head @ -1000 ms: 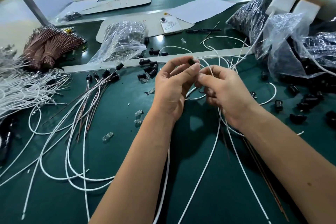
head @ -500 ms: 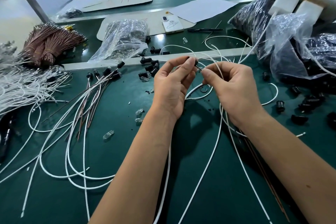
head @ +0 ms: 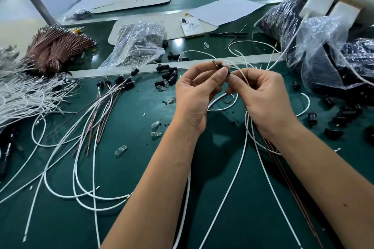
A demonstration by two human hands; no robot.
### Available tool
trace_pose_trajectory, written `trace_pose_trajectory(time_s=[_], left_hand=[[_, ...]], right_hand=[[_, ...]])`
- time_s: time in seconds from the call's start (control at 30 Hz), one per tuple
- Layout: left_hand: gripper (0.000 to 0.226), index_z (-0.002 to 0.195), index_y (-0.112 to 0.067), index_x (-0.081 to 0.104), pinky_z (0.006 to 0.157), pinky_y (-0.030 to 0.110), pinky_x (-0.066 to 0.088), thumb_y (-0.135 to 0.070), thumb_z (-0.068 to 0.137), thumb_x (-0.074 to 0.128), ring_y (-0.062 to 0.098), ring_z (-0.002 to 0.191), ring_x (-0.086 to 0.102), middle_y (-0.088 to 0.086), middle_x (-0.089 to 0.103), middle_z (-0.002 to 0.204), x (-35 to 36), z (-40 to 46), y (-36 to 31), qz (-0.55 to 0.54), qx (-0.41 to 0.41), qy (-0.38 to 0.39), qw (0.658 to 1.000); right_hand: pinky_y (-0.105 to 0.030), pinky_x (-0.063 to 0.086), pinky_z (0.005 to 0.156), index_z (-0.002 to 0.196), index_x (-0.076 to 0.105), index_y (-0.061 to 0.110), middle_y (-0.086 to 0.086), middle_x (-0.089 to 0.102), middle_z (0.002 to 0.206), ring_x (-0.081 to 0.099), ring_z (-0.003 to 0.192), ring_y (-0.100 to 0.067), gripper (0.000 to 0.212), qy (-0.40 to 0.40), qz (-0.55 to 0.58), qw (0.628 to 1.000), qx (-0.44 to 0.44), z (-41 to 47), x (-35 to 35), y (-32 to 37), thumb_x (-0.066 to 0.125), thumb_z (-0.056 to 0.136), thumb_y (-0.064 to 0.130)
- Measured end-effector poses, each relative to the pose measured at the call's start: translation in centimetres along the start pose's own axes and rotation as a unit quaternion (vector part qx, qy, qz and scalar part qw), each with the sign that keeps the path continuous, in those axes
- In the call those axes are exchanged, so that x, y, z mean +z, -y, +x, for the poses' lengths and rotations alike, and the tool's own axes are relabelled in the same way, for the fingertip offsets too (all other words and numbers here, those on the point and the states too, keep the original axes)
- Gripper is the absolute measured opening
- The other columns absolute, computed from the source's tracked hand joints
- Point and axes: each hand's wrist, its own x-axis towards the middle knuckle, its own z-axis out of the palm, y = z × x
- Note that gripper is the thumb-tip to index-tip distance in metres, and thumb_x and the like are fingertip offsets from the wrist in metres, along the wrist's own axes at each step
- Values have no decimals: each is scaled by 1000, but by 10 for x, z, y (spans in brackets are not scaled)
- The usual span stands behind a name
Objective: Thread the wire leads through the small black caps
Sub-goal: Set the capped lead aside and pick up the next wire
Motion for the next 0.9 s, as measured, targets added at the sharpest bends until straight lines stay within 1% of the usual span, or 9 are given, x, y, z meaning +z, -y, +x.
trace_pose_trajectory(time_s=[0.2, 0.3, 0.43, 0.5, 0.57, 0.67, 0.73, 0.8, 0.9], left_hand=[[17, 90, -8, 72, 89, 44, 49, 8, 83, 73, 29, 91, 66, 11, 75, 91, -2, 1, 0, 22, 31, 9, 999], [17, 96, -2, 70, 92, 48, 51, 8, 82, 74, 30, 92, 67, 16, 75, 94, -2, 1, 0, 38, 48, 7, 998], [26, 103, 6, 66, 86, 38, 56, 14, 80, 73, 28, 89, 70, 19, 74, 97, -2, 1, -1, 29, 53, 14, 998], [27, 102, 3, 66, 85, 35, 56, 16, 79, 72, 28, 89, 71, 20, 74, 98, -3, 1, -2, 27, 51, 21, 998], [27, 102, 1, 67, 86, 34, 56, 16, 80, 71, 28, 91, 71, 21, 74, 99, -4, 1, -2, 24, 42, 24, 999], [24, 103, -2, 68, 85, 30, 57, 14, 85, 66, 26, 91, 70, 20, 73, 101, -6, 3, -4, 9, 8, 29, 1000], [21, 104, -1, 68, 81, 24, 58, 11, 89, 59, 21, 82, 69, 18, 74, 98, -8, 5, -6, -22, -29, 21, 999], [21, 102, -1, 69, 76, 23, 58, 9, 91, 54, 18, 75, 68, 14, 74, 90, -9, 6, -6, -40, -53, 15, 998], [17, 96, -6, 71, 71, 23, 56, 3, 91, 58, 17, 74, 65, 11, 74, 88, -8, 6, -5, -34, -62, 24, 997]], right_hand=[[-20, 55, 76, 89, 76, 17, 0, 75, 74, 69, 73, -10, 7, 9, 22, 1000, 2, 0, -1, -2, 74, 95, 13], [-18, 54, 74, 90, 75, 15, 1, 75, 75, 69, 73, -8, 5, 15, 35, 999, 4, 1, -2, -2, 75, 94, 13], [-14, 50, 68, 88, 75, 14, 3, 73, 71, 65, 67, -4, 7, 19, 37, 999, 2, 1, -2, -1, 74, 95, 15], [-8, 45, 59, 87, 75, 11, 3, 72, 69, 59, 56, 1, 8, 16, 40, 999, 5, 0, -2, -1, 74, 95, 12], [-6, 40, 52, 86, 74, 9, 3, 71, 67, 54, 48, 2, 9, 7, 43, 999, 13, 0, -1, 0, 73, 95, 9], [-6, 39, 49, 84, 74, 10, 3, 69, 65, 53, 45, 2, 12, -4, 48, 999, 25, -1, -1, 1, 71, 95, 6], [-6, 39, 49, 84, 74, 10, 3, 69, 64, 52, 44, 2, 13, -11, 54, 998, 32, -1, 0, 2, 71, 95, 5], [-7, 39, 48, 84, 74, 10, 3, 69, 65, 52, 44, 1, 12, -20, 54, 998, 37, -1, 0, 3, 72, 95, 6], [-7, 38, 47, 83, 74, 9, 4, 69, 64, 52, 44, 2, 12, -23, 57, 997, 39, -1, 1, 3, 71, 95, 5]])
